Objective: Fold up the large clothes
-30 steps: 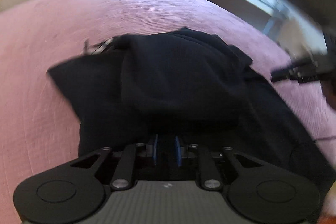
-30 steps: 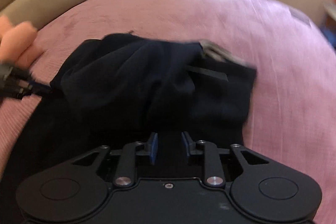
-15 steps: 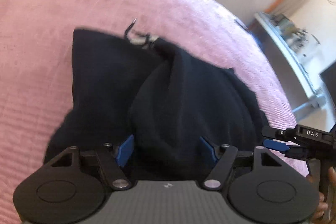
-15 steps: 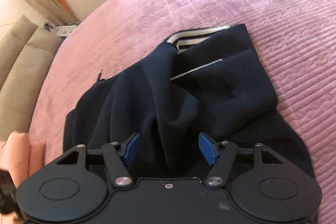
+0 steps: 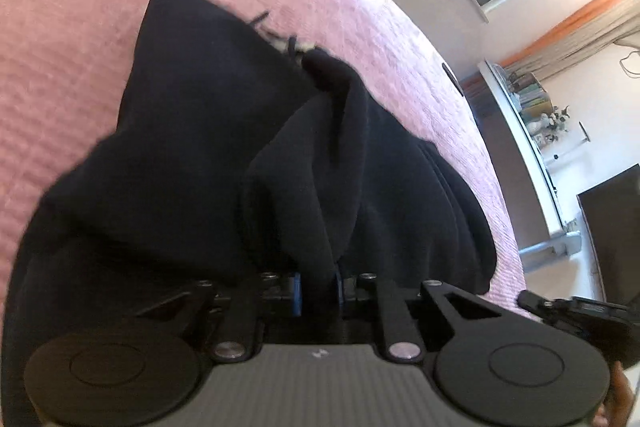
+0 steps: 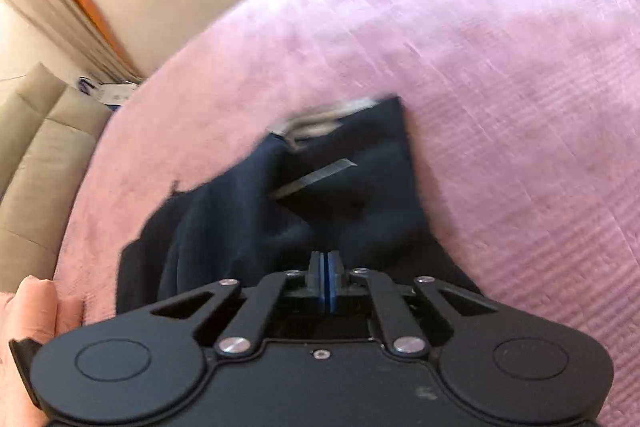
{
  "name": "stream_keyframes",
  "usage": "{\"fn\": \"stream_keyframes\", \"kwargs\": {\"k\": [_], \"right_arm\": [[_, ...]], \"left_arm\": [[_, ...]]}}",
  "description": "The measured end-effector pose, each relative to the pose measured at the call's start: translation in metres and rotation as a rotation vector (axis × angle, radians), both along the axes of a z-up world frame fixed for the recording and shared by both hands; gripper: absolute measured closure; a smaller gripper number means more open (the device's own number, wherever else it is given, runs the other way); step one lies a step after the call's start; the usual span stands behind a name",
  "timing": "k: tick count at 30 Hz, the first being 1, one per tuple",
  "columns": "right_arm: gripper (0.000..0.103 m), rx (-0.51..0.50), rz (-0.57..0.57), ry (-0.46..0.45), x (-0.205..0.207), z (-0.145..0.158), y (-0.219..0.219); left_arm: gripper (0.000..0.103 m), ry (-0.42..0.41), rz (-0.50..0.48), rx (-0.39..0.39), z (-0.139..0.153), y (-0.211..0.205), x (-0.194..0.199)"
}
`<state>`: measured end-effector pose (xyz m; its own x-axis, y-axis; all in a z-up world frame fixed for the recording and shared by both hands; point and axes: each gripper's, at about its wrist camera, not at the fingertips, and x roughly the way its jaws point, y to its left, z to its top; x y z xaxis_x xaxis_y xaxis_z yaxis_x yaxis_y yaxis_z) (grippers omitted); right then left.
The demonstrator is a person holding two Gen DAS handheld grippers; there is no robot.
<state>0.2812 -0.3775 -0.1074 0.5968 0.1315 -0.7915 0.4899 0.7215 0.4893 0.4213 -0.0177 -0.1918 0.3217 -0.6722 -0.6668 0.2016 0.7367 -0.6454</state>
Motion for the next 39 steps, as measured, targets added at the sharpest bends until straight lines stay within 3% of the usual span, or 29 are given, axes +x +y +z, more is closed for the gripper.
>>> {"fn": "stream_keyframes", "kwargs": {"k": [2,3,4,6,8,10,11,12,13,14,15,16,17,19,23,26,30,33,35,36,37,39], "right_arm": [[0.089,0.032,0.056,0.034,0.008,-0.009,0.012],[0.076,0.042,0.085,0.035,0.012,-0.01,0.022],[0.049,0.052,0.111,0.021,0.015,-0.01,0.031],[0.031,0.038,0.125,-0.03,0.021,-0.01,0.044],[0.031,0.027,0.124,-0.029,0.03,-0.016,0.053],[0.031,0.061,0.094,-0.025,0.042,-0.025,0.051],[0.031,0.07,0.084,-0.023,0.046,-0.03,0.05],[0.039,0.068,0.067,-0.004,0.054,-0.038,0.051],[0.068,0.07,0.055,0.015,0.056,-0.043,0.053],[0.083,0.083,0.039,0.029,0.059,-0.049,0.054],[0.087,0.094,0.017,0.029,0.059,-0.05,0.054],[0.089,0.098,0.015,0.013,0.056,-0.045,0.051],[0.09,0.098,0.03,-0.02,0.05,-0.036,0.049],[0.093,0.067,0.061,-0.064,0.032,-0.011,0.048],[0.099,-0.016,0.122,-0.078,0.008,0.018,0.038],[0.099,-0.031,0.137,-0.005,0.008,-0.006,0.034],[0.099,-0.089,0.14,0.174,0.008,-0.055,0.03],[0.098,-0.107,0.118,0.171,-0.008,-0.038,0.022],[0.087,-0.151,0.125,0.108,-0.01,-0.008,0.022],[0.077,-0.166,0.141,0.068,-0.007,0.007,0.026],[0.059,-0.17,0.168,0.021,-0.002,0.019,0.031],[0.042,-0.154,0.241,-0.069,0.011,0.035,0.051]], "left_arm": [[0.086,0.014,0.005,0.005,-0.008,0.004,-0.005],[0.086,0.014,0.015,-0.012,-0.008,0.007,-0.007],[0.086,0.012,0.022,-0.026,-0.007,0.009,-0.008],[0.082,0.0,0.034,-0.036,0.0,0.014,-0.008],[0.074,-0.025,0.029,-0.04,0.01,0.016,-0.009],[0.057,-0.044,-0.001,-0.039,0.019,0.012,-0.008],[0.042,-0.047,-0.013,-0.036,0.021,0.008,-0.007],[0.026,-0.038,-0.016,-0.029,0.019,0.003,-0.006],[0.024,-0.032,-0.008,-0.025,0.016,-0.002,-0.004],[0.034,-0.033,0.0,-0.024,0.012,-0.007,-0.001],[0.068,-0.035,0.016,-0.009,0.008,-0.012,0.001],[0.088,-0.029,0.041,0.029,0.004,-0.016,0.005],[0.09,-0.019,0.069,0.044,0.0,-0.017,0.009],[0.09,-0.011,0.114,-0.039,-0.002,-0.007,0.01],[0.09,-0.034,0.037,-0.108,-0.001,-0.001,-0.002],[0.089,0.015,0.017,-0.086,-0.019,-0.003,-0.005],[0.083,0.058,0.033,-0.046,-0.036,0.011,-0.011],[0.084,0.036,0.062,-0.007,-0.022,0.037,-0.015],[0.085,0.009,0.072,0.031,-0.006,0.05,-0.017],[0.085,-0.009,0.07,0.042,0.002,0.052,-0.016],[0.085,-0.032,0.062,0.04,0.011,0.052,-0.015],[0.085,-0.078,0.038,0.004,0.027,0.044,-0.013]]}}
